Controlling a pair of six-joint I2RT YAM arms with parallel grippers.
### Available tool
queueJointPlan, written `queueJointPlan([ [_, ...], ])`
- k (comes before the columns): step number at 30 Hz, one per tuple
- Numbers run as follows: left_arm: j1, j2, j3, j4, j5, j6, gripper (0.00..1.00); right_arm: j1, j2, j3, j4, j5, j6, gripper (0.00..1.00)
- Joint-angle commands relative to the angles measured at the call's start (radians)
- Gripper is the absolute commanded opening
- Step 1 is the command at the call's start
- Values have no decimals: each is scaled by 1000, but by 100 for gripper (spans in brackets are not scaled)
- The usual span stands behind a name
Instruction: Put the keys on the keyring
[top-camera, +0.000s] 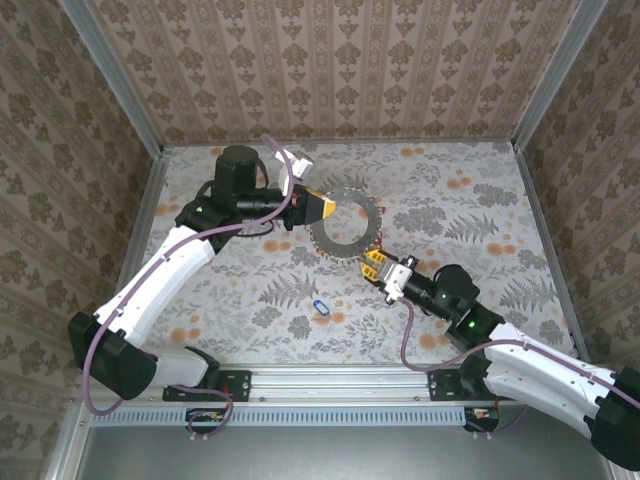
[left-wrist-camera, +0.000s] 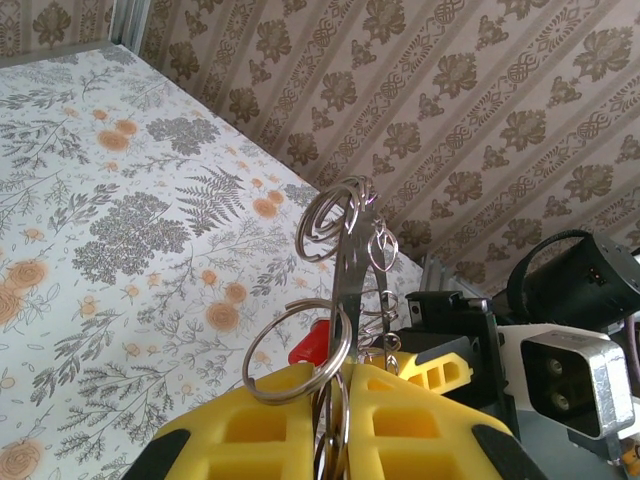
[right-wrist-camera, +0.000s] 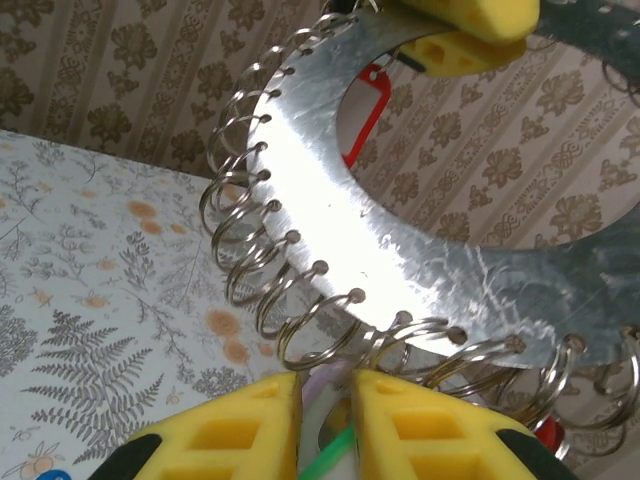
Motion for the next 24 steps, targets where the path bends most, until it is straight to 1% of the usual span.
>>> queueJointPlan([
  [1,-5,-3,38,24,3,21,0,5,-4,10,96,31,22,23],
  [4,-5,-2,38,26,-4,19,0,5,-7,7,100,62,20,23],
  [8,-5,-2,38,27,-15,15,0,4,-13,2,92,56,22,23],
  [13,-6,3,53,3,-62,27,0,6,-48,-7,-7,31,10,24],
  [18,-10,10,93,-68,-96,71,0,4,-124,-48,-81,87,8,25],
  [22,-19,20,123,-112,-125,94,0,5,-152,-46,-85,56,11,24],
  [24,-31,31,147,-153,-164,111,0,4,-140,-41,-58,24,16,24],
])
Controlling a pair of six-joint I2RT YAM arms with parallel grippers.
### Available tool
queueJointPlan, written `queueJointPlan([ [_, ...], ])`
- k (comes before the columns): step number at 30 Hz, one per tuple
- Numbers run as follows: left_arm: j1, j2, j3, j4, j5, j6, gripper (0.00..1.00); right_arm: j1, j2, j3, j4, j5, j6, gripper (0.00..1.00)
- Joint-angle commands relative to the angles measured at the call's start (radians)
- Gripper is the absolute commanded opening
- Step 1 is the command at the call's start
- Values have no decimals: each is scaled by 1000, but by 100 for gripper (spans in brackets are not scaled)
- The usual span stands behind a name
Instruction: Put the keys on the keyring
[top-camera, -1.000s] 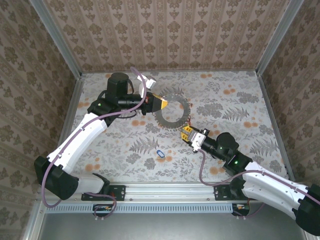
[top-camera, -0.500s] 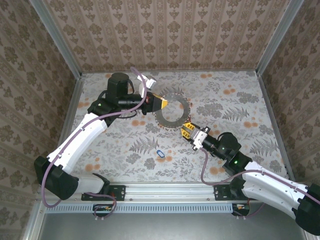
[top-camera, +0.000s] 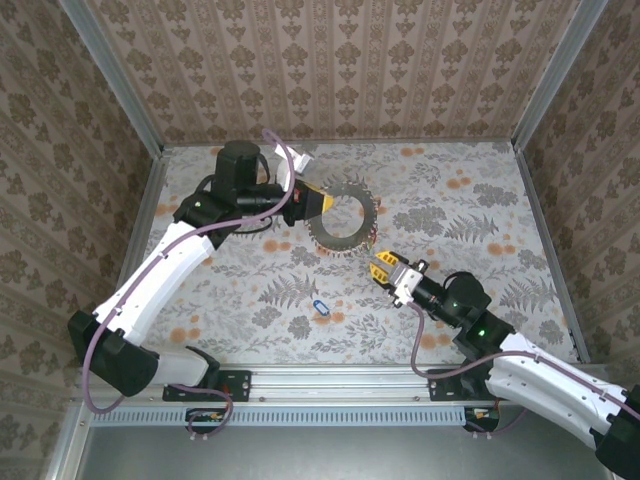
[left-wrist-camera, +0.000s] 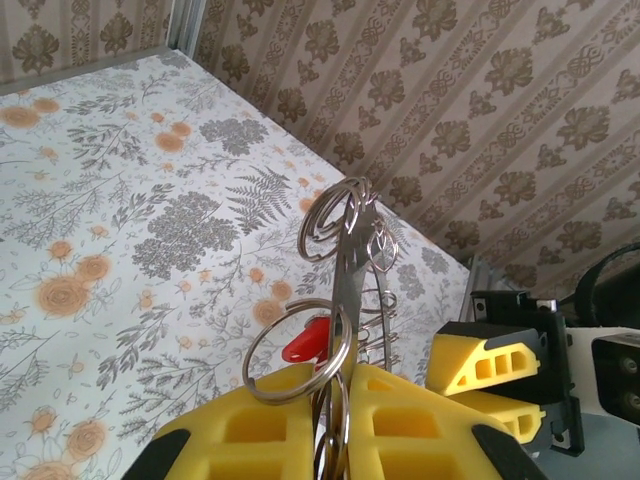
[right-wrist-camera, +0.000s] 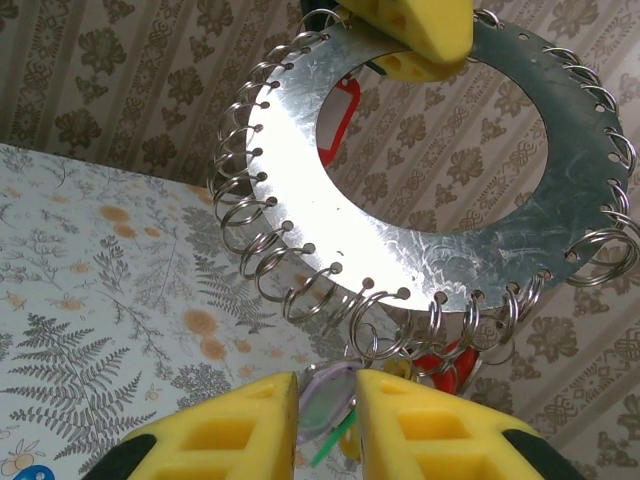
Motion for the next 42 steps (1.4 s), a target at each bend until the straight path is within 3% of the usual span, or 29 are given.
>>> queueJointPlan([
  [1,-22,17,84,-70,-62,62,0,4,7,5,26,-41,17,24],
  [5,-48,45,139,-145,-124,98,0,6,68,29,82,-58,20,23],
  [14,-68,52,163,-162,-146,100,0,6,191,57,158,-44,32,23],
  [30,-71,46,157,-159,-152,97,0,18,237,49,159,-35,51,23],
  [42,-73,44,147,-137,-146,77,0,34,323,81,242,37,45,25],
])
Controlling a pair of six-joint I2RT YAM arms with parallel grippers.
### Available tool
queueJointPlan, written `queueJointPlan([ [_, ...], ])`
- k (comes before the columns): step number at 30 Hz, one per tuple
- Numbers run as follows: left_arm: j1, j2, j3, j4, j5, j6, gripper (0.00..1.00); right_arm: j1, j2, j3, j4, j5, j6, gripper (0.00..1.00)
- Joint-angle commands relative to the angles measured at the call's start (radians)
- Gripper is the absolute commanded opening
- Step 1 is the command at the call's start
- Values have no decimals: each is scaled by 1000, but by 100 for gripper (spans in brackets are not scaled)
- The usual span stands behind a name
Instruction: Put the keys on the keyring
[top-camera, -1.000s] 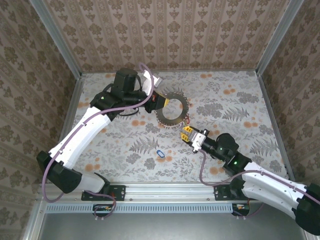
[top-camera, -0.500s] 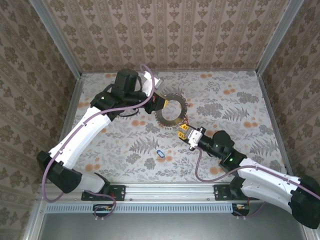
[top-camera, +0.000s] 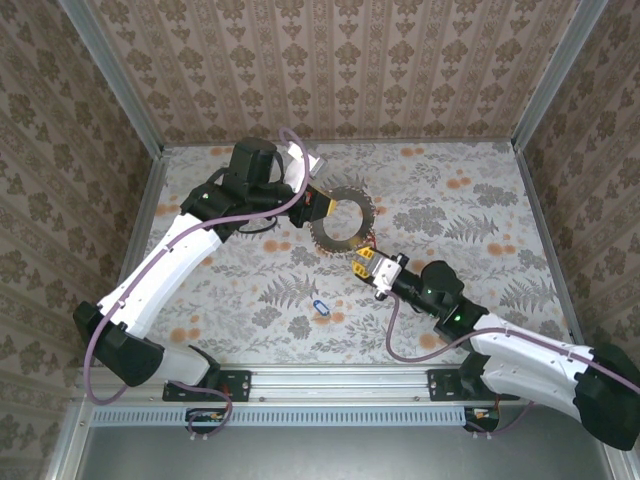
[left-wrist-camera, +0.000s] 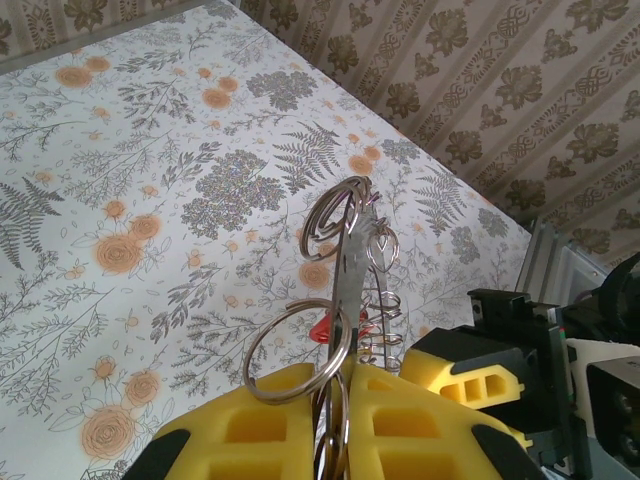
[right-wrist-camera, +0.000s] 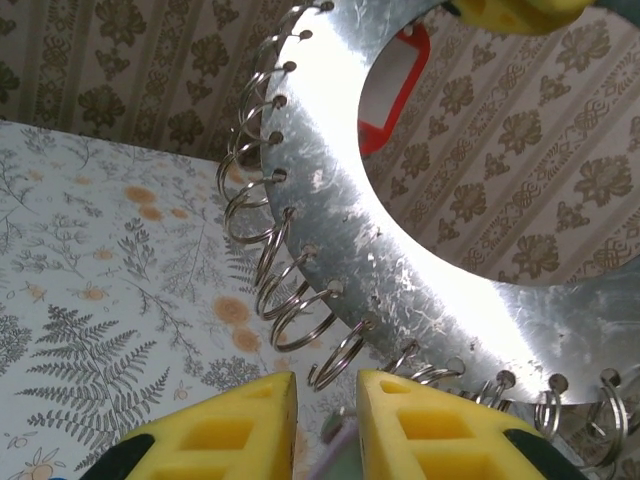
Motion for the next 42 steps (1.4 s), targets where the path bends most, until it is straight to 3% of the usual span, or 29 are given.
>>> queueJointPlan([
  [1,-8,-15,31,41,13,-4,0,14,16,34,64,50,0,24],
  [10,-8,-23,17,57,-2,-11,0,46,8,11,85,182,-13,26],
  [18,-8,-27,20,54,-8,-7,0,46,-44,-4,-49,59,-20,26],
  [25,-8,-27,19,53,-6,-5,0,44,-65,-56,14,174,13,26],
  [36,-8,-30,13,63,-5,-14,0,45,-20,-15,44,65,26,26],
  [42,-9,-29,13,64,-4,-18,0,44,15,1,100,143,25,25],
])
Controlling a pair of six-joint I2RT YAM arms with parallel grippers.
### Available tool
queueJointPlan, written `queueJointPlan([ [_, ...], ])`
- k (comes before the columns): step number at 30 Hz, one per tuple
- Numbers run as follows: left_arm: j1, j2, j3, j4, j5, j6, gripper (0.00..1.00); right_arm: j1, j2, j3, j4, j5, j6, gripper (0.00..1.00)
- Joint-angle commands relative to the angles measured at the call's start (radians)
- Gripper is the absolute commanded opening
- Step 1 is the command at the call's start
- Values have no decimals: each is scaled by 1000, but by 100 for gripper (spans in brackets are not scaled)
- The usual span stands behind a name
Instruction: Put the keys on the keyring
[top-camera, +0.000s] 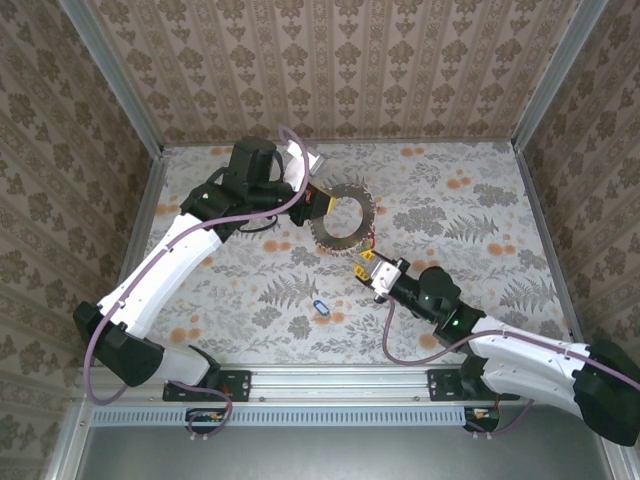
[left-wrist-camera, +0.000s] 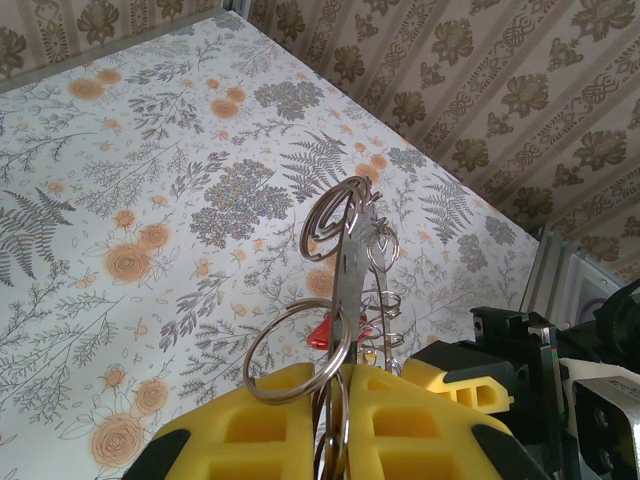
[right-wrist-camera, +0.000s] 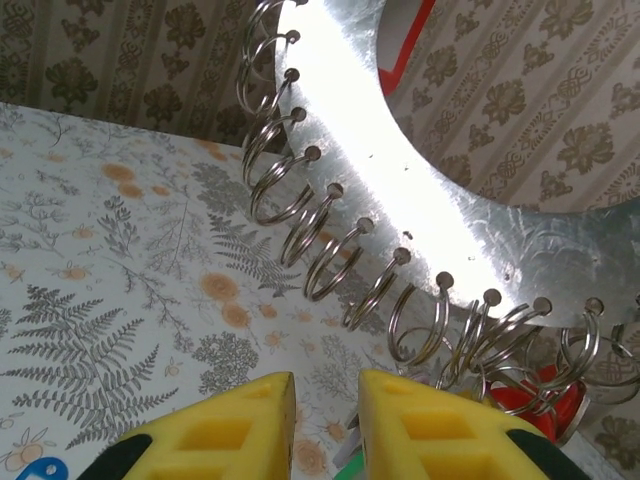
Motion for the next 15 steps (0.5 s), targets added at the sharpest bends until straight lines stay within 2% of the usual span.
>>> queueJointPlan([
  [1,-8,-30,13,45,12,-17,0,6,15,44,64,42,11,25],
  [15,-8,-30,18,42,12,-11,0,4,37,50,18,32,20,25],
])
